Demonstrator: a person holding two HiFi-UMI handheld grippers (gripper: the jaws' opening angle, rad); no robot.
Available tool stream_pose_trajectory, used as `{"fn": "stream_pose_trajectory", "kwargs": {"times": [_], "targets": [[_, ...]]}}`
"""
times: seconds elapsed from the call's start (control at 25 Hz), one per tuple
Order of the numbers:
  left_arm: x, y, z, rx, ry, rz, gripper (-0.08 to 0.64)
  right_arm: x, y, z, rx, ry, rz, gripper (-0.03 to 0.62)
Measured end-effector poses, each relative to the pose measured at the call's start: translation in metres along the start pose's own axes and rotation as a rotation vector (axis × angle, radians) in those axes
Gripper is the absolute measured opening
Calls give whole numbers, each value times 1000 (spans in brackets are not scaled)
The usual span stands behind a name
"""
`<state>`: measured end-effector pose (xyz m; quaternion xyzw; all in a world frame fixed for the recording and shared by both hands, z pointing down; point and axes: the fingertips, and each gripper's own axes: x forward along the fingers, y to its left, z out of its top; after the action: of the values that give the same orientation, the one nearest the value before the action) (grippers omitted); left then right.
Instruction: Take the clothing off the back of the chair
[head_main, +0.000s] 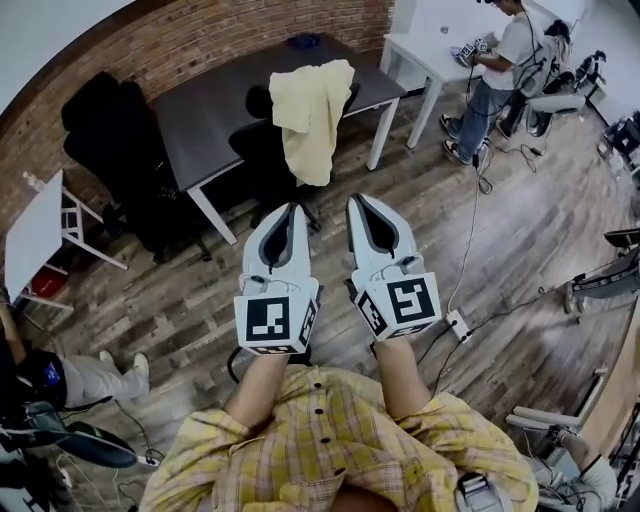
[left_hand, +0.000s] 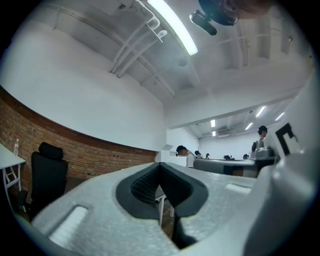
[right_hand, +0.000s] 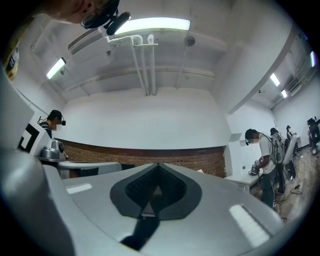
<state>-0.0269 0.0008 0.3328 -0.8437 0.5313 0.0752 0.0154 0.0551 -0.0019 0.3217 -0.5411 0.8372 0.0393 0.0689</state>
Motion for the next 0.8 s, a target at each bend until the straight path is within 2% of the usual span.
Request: {"fn": "stream_pose_trajectory", "kwargs": {"times": [0.4,0.8], "targets": [[86,66,7,-21,8,-44,0,104,-18,-3,-17,24,-45,3],[150,124,9,-60,12,-104,0,189,-24,-10,-39,50,-87,3]]}}
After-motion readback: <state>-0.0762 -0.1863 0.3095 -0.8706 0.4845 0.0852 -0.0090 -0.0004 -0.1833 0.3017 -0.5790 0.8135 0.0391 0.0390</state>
